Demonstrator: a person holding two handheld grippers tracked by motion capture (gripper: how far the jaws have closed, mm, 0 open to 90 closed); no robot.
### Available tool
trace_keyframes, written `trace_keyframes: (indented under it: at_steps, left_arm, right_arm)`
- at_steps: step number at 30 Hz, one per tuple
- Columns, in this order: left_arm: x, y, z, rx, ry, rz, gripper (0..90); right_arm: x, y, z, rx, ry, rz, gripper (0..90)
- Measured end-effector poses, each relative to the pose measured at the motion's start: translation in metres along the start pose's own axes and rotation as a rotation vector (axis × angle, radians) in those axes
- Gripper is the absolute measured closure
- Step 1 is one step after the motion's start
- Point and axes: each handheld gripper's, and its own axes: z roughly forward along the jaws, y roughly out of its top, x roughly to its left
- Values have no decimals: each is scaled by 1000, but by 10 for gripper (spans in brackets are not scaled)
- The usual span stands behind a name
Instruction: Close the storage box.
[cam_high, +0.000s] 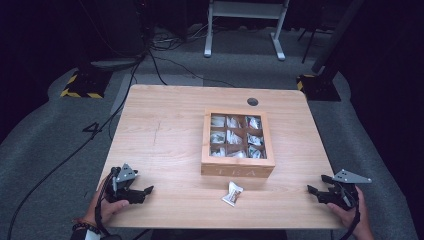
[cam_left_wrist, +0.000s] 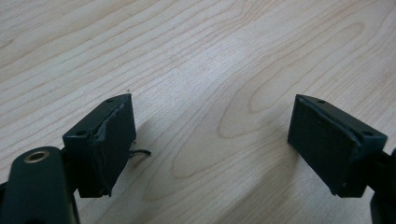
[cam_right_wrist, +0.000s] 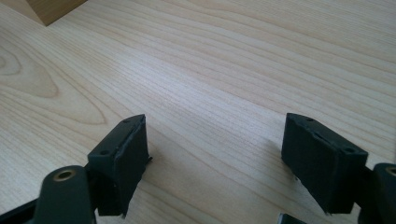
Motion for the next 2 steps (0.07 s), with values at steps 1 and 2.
trace_keyframes:
  at_steps: [1, 2]
  left_arm:
    - [0, 0, 0, 0, 0, 0, 156]
    - [0, 0, 0, 0, 0, 0, 156]
  right_arm:
    - [0, 0, 0, 0, 0, 0, 229]
    - [0, 0, 0, -1, 0, -2, 229]
